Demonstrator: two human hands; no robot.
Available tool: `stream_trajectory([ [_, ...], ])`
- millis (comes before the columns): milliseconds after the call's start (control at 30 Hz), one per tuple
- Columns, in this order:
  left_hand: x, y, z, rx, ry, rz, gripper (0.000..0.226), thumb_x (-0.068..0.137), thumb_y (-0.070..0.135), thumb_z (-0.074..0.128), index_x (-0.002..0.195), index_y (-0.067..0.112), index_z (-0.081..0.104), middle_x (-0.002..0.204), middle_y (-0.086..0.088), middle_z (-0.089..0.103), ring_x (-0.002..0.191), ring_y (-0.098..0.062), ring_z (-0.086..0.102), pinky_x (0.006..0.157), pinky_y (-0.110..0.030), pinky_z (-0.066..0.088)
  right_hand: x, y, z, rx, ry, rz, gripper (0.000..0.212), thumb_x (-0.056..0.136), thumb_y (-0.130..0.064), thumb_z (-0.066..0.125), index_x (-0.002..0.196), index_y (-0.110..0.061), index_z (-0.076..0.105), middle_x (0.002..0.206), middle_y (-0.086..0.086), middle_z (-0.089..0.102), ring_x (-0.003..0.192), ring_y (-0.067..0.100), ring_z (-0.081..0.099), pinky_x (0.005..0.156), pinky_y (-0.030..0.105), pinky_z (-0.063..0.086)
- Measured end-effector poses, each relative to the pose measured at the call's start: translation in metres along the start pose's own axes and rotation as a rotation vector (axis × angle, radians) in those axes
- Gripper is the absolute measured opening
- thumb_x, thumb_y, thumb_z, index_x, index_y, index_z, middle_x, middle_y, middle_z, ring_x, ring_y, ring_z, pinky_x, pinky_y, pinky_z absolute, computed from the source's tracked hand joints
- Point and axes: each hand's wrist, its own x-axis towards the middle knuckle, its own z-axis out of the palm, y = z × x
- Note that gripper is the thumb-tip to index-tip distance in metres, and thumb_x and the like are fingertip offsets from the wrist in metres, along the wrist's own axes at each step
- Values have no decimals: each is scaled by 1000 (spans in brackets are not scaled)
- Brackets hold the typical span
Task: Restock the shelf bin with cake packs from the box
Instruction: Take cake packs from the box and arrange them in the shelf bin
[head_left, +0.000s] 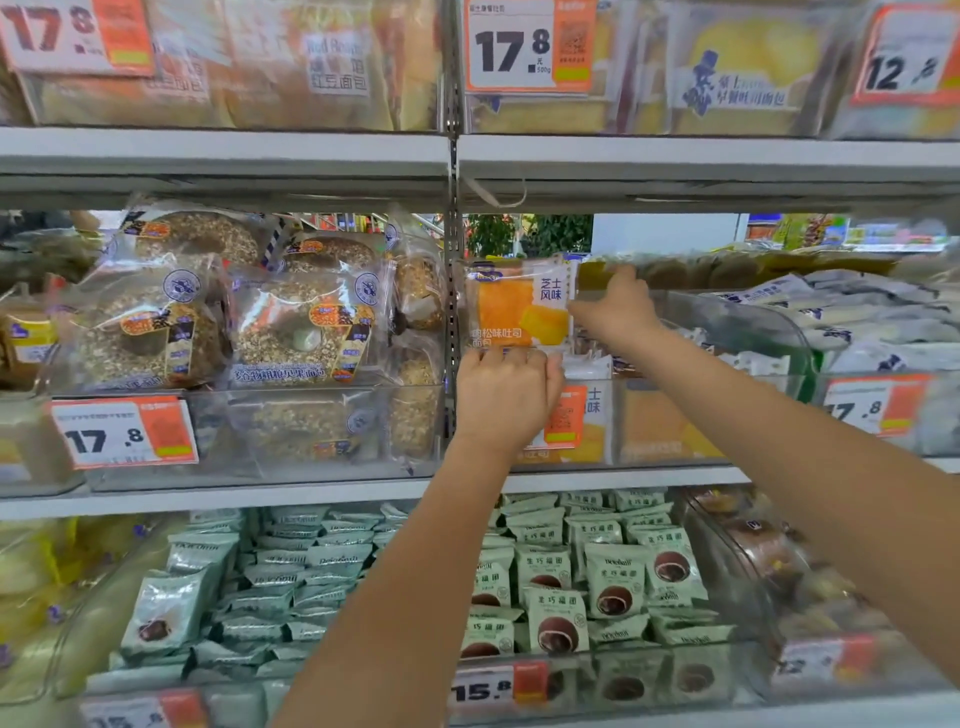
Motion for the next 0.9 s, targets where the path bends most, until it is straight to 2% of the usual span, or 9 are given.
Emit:
stream_trajectory([
  [133, -16, 5, -18, 12, 74, 122, 40, 100, 31, 33, 91, 14, 68, 94, -2, 70, 97, -25, 64, 91, -42, 34, -67, 17, -25, 83, 213, -348, 43, 85, -10, 61, 124, -9, 43, 109, 7, 49, 97, 18, 48, 83, 29, 42],
  [200, -45, 13, -35, -255, 134, 122, 39, 101, 27, 31, 104, 12, 68, 110, -2, 68, 108, -22, 58, 94, -37, 32, -114, 36, -29, 96, 278, -498, 31, 87, -7, 56, 116, -11, 47, 95, 2, 48, 86, 15, 46, 75, 27, 41],
  [300, -111, 31, -58, -617, 87, -104, 38, 99, 21, 31, 108, 8, 65, 111, -3, 66, 106, -22, 56, 88, -34, 37, -190, 87, -12, 86, 246, -511, 22, 88, -5, 56, 109, -11, 52, 86, 1, 48, 78, 13, 45, 69, 22, 36],
  [400, -191, 48, -60, -660, -74, -173, 35, 97, 19, 32, 101, 6, 64, 99, -7, 64, 93, -25, 56, 79, -36, 40, -260, 151, 22, 33, 41, -348, 25, 87, -5, 58, 108, -17, 50, 80, -7, 44, 75, 6, 44, 67, 17, 35],
  [533, -316, 64, -56, -607, -469, -149, 25, 86, 16, 40, 99, 8, 61, 95, -9, 64, 88, -26, 56, 73, -36, 46, -345, 231, 63, -57, -256, -31, 24, 89, -12, 59, 109, -21, 49, 82, -14, 43, 80, 12, 50, 69, 23, 38],
  [667, -444, 72, -75, -463, -1244, -161, 37, 90, 16, 43, 126, 13, 51, 122, -6, 55, 108, -27, 56, 85, -37, 49, -408, 281, 87, -169, -651, 170, 30, 88, -18, 61, 115, -19, 50, 89, -8, 49, 79, 9, 51, 71, 25, 41],
  [733, -491, 75, -84, -428, -1548, -320, 39, 97, 18, 41, 136, 16, 39, 135, -7, 47, 118, -27, 50, 92, -35, 44, -428, 294, 98, -276, -922, 228, 29, 89, -26, 59, 116, -22, 47, 106, 3, 55, 93, 17, 54, 80, 35, 47],
  [833, -529, 87, -97, -491, -1799, -512, 47, 93, 34, 39, 137, 20, 36, 132, -14, 49, 109, -31, 55, 88, -39, 49, -461, 320, 106, -398, -1194, 397, 34, 92, -26, 56, 123, -16, 44, 122, 11, 53, 102, 23, 54, 78, 35, 47],
  [900, -541, 91, -104, -542, -1905, -504, 47, 88, 39, 40, 133, 22, 38, 124, -14, 53, 102, -31, 57, 84, -40, 51, -482, 333, 107, -432, -1348, 535, 47, 94, -25, 54, 136, -13, 37, 126, 11, 52, 111, 30, 54, 89, 39, 47],
])
